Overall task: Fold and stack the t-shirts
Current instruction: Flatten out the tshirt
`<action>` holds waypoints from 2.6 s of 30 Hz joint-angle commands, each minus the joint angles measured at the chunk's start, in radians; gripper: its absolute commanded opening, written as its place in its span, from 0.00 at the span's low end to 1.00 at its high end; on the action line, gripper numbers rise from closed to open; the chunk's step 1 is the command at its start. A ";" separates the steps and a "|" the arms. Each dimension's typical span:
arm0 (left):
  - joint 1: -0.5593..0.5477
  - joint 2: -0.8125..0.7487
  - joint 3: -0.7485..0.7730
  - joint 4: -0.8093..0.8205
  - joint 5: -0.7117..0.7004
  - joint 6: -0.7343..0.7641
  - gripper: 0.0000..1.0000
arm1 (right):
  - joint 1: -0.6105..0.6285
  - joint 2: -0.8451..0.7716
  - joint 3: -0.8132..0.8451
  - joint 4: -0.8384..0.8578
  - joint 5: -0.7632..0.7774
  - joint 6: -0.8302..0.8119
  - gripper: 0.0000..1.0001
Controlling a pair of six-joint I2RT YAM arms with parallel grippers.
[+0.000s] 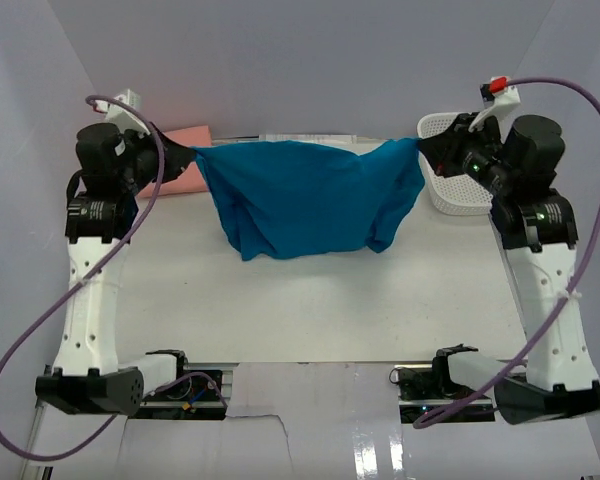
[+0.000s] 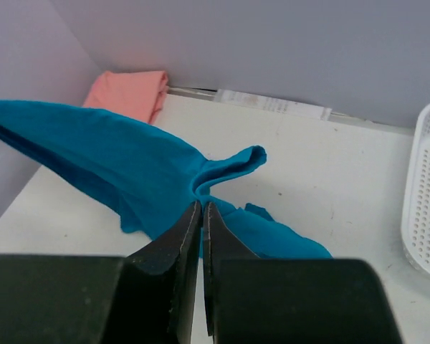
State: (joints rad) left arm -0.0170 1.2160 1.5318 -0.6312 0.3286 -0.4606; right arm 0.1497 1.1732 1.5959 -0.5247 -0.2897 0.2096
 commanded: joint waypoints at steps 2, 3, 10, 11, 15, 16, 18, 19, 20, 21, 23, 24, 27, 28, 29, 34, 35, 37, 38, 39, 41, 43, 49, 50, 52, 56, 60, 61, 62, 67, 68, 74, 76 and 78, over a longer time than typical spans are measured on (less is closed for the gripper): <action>-0.001 -0.156 -0.033 0.050 0.046 0.010 0.00 | -0.004 -0.176 -0.082 0.023 -0.155 -0.012 0.08; -0.001 -0.205 -0.041 0.057 0.043 0.010 0.00 | -0.004 -0.200 -0.086 0.034 -0.176 -0.012 0.08; -0.001 -0.380 -0.075 0.114 -0.065 0.004 0.00 | -0.004 -0.382 0.045 0.086 -0.204 -0.076 0.08; -0.001 -0.397 -0.070 0.119 -0.075 0.002 0.00 | -0.004 -0.421 0.059 0.095 -0.201 -0.082 0.08; -0.003 -0.492 -0.055 0.156 -0.128 0.002 0.00 | -0.004 -0.526 0.085 0.189 -0.244 -0.078 0.08; -0.003 -0.506 -0.042 0.156 -0.143 0.003 0.00 | -0.004 -0.546 0.079 0.243 -0.255 -0.076 0.08; -0.011 -0.536 0.000 0.145 -0.189 0.016 0.00 | -0.004 -0.610 0.064 0.300 -0.256 -0.064 0.08; -0.015 -0.544 0.011 0.139 -0.213 0.020 0.00 | -0.004 -0.632 0.056 0.327 -0.246 -0.061 0.08; -0.018 -0.552 0.020 0.137 -0.236 0.026 0.00 | -0.004 -0.656 0.059 0.354 -0.229 -0.056 0.08; -0.030 -0.561 0.028 0.136 -0.290 0.037 0.00 | -0.004 -0.655 0.076 0.353 -0.185 -0.050 0.08; -0.049 -0.566 0.051 0.140 -0.348 0.048 0.00 | -0.004 -0.580 0.210 0.254 -0.174 -0.052 0.08; -0.067 -0.566 0.056 0.143 -0.373 0.056 0.00 | -0.004 -0.545 0.261 0.214 -0.180 -0.055 0.08; -0.090 -0.550 0.044 0.142 -0.393 0.056 0.00 | -0.004 -0.440 0.334 0.114 -0.172 -0.046 0.08; -0.095 -0.527 0.031 0.128 -0.396 0.048 0.00 | -0.004 -0.423 0.323 0.100 -0.161 -0.042 0.08; -0.097 -0.518 -0.007 0.126 -0.396 0.040 0.00 | -0.004 -0.409 0.297 0.097 -0.158 -0.039 0.08; -0.097 -0.394 -0.177 0.174 -0.338 0.004 0.00 | -0.004 -0.315 0.040 0.140 -0.125 -0.006 0.08; -0.097 -0.362 -0.217 0.180 -0.333 -0.003 0.00 | -0.004 -0.290 0.006 0.144 -0.120 0.002 0.08; -0.097 -0.290 -0.261 0.232 -0.330 -0.009 0.00 | -0.004 -0.250 -0.118 0.187 -0.097 0.017 0.08; -0.097 -0.267 -0.284 0.255 -0.330 -0.021 0.00 | -0.004 -0.215 -0.163 0.212 -0.086 0.028 0.08; -0.097 -0.242 -0.317 0.280 -0.330 -0.030 0.00 | -0.006 -0.193 -0.203 0.248 -0.088 0.048 0.08; -0.097 -0.167 -0.320 0.337 -0.294 -0.055 0.00 | -0.015 -0.071 -0.219 0.287 -0.103 0.066 0.08; -0.097 0.003 -0.244 0.346 -0.272 -0.090 0.00 | -0.051 0.038 -0.119 0.287 -0.196 0.106 0.08; -0.095 0.388 0.107 0.335 -0.230 -0.122 0.00 | -0.085 0.458 0.252 0.249 -0.279 0.151 0.08; -0.095 0.431 0.170 0.320 -0.224 -0.121 0.00 | -0.093 0.497 0.382 0.230 -0.301 0.155 0.08; -0.093 0.543 0.301 0.283 -0.191 -0.121 0.00 | -0.099 0.563 0.511 0.230 -0.368 0.169 0.08; -0.078 0.743 0.864 0.144 -0.152 -0.110 0.00 | -0.142 0.721 0.905 0.230 -0.417 0.255 0.08; -0.002 0.719 0.814 0.131 -0.087 -0.179 0.00 | -0.228 0.585 0.694 0.422 -0.451 0.297 0.08; 0.008 0.682 0.723 0.177 -0.068 -0.188 0.00 | -0.229 0.510 0.530 0.439 -0.444 0.281 0.08; 0.009 0.607 0.524 0.201 -0.071 -0.184 0.00 | -0.229 0.478 0.450 0.445 -0.457 0.272 0.08; 0.008 0.380 -0.061 0.363 -0.051 -0.197 0.00 | -0.228 0.194 -0.241 0.600 -0.496 0.321 0.08; 0.008 0.306 -0.140 0.369 -0.057 -0.190 0.00 | -0.225 0.156 -0.319 0.579 -0.491 0.318 0.08; 0.000 0.192 -0.559 0.326 -0.020 -0.179 0.00 | -0.159 -0.013 -0.820 0.366 -0.456 0.248 0.08; 0.000 0.162 -0.648 0.314 -0.005 -0.168 0.00 | -0.156 -0.058 -0.895 0.318 -0.437 0.217 0.08; 0.000 0.131 -0.693 0.295 0.019 -0.156 0.00 | -0.156 -0.099 -0.973 0.240 -0.408 0.186 0.08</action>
State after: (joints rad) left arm -0.0162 1.4693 0.8700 -0.3405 0.2901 -0.6399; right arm -0.0067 1.1618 0.6617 -0.1925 -0.7238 0.4656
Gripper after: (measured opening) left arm 0.008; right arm 0.081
